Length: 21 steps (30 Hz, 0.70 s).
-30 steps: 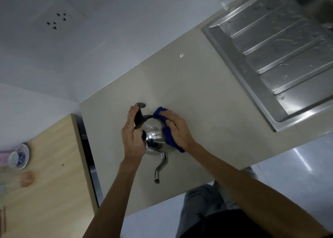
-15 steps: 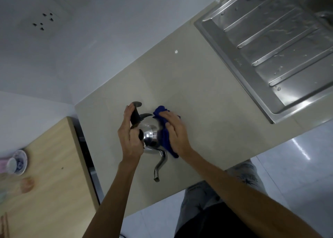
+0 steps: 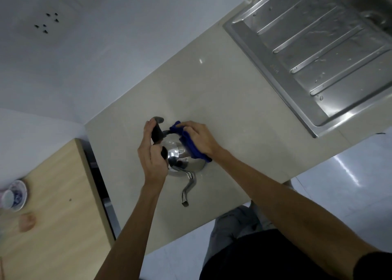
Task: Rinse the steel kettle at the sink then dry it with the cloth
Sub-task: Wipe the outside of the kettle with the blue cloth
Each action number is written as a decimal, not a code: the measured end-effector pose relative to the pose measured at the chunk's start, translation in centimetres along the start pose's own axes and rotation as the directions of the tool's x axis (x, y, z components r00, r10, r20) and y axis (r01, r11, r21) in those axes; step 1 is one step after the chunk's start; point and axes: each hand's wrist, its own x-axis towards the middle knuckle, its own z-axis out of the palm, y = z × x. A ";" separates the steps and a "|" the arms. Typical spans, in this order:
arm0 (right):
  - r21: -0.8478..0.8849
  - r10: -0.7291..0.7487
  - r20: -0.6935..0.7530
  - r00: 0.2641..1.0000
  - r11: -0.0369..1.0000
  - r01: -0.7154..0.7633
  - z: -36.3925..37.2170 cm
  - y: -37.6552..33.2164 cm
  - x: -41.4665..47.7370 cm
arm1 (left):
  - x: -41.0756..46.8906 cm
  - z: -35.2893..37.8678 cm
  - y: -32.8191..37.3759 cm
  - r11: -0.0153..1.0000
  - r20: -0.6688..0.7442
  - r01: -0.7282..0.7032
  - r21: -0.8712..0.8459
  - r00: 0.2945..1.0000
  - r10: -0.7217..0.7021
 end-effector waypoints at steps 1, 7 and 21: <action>-0.032 -0.061 -0.022 0.998 0.998 0.060 0.4 -0.9 -0.8 | 0.0 0.0 0.0 1.000 0.008 -0.015 0.003 1.000 0.015; -0.294 -0.390 -0.056 0.919 0.886 0.358 3.1 -3.7 -5.0 | -0.1 -0.2 1.0 0.999 0.017 -0.047 -0.017 0.999 0.047; -0.658 -0.342 0.222 0.913 0.638 0.399 -5.2 -1.7 -6.8 | -0.5 -0.7 1.0 0.995 0.043 0.005 0.098 0.999 -0.010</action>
